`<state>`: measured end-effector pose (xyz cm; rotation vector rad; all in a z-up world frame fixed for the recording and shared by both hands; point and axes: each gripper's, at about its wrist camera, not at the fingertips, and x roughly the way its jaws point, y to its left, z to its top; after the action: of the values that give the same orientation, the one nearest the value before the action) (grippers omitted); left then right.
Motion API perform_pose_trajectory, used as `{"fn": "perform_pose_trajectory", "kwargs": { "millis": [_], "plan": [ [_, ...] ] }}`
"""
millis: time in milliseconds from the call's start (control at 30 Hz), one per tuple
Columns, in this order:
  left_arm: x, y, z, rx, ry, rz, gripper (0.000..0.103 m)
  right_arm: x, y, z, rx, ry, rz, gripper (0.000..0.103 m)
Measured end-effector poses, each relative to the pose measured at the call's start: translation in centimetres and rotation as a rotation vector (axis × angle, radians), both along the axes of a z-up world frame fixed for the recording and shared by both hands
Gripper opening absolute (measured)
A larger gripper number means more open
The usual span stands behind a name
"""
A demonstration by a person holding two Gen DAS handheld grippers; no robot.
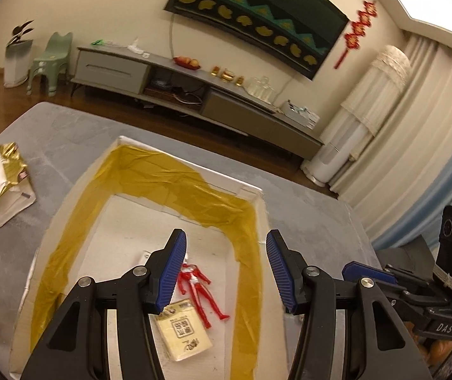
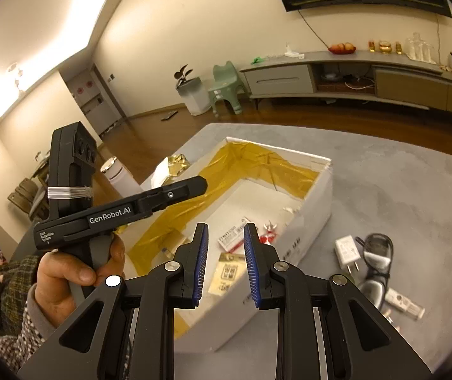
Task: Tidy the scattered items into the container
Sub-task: 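Move both tools back from the cardboard box to the table items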
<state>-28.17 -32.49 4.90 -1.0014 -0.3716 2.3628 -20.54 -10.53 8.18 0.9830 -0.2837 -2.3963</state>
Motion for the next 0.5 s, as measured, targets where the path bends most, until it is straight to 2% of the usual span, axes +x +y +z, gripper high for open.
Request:
{"fn": "perform_pose_trajectory", "kwargs": {
  "millis": [233, 500],
  "plan": [
    [2.8, 4.8, 0.6, -0.060, 0.051, -0.124, 0.054, 2.7, 3.7, -1.4, -0.025, 0.012, -0.054, 0.025],
    [5.6, 10.3, 0.1, -0.128, 0.064, -0.250, 0.054, 2.8, 8.6, -3.6, -0.040, -0.046, -0.147, 0.025]
  ]
}}
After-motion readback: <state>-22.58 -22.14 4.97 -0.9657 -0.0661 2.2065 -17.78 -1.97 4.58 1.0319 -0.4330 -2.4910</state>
